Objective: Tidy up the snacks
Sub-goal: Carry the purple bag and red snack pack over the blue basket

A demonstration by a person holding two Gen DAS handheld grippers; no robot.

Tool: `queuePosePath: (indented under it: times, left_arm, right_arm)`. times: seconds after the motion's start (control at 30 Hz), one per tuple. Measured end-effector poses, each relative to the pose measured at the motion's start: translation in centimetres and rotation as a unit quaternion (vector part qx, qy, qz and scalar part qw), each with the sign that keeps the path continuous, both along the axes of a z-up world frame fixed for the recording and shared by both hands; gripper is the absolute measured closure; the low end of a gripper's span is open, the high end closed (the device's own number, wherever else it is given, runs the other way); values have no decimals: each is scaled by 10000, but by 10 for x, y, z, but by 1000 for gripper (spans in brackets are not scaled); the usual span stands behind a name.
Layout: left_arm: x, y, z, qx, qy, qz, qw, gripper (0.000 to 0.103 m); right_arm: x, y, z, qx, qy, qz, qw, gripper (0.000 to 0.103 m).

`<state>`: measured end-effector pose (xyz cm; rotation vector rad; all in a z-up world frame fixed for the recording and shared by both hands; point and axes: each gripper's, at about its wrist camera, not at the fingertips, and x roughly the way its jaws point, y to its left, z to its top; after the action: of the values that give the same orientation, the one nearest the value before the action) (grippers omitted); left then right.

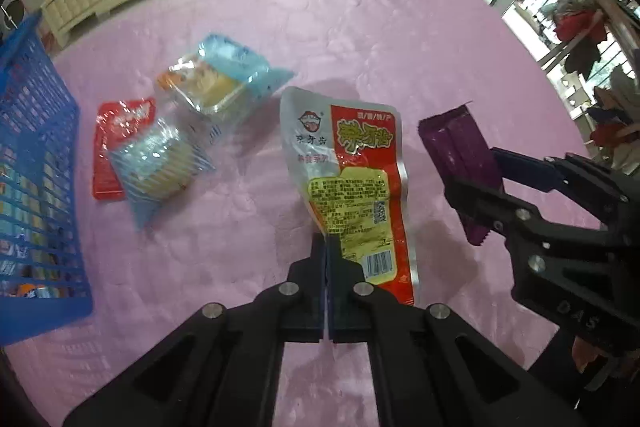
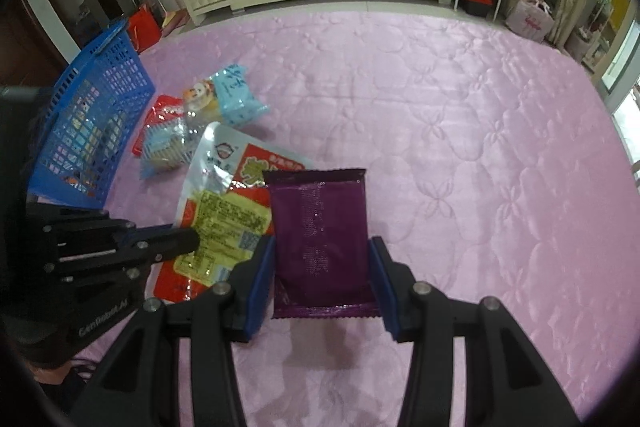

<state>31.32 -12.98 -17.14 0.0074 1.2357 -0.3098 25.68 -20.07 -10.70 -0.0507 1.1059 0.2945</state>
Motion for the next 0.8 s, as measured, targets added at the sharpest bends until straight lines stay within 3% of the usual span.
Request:
queuePosePath:
  times: [0.33, 0.8]
  left_arm:
    - [-45, 64, 29, -297, -632, 334, 9970, 103]
    - [-75, 173, 109, -262, -1407, 1141, 9831, 103]
  right_arm:
    - [-11, 39, 44, 26, -354, 191, 9992, 52]
    - [-13, 136, 112, 334, -1064, 1046, 9882, 52]
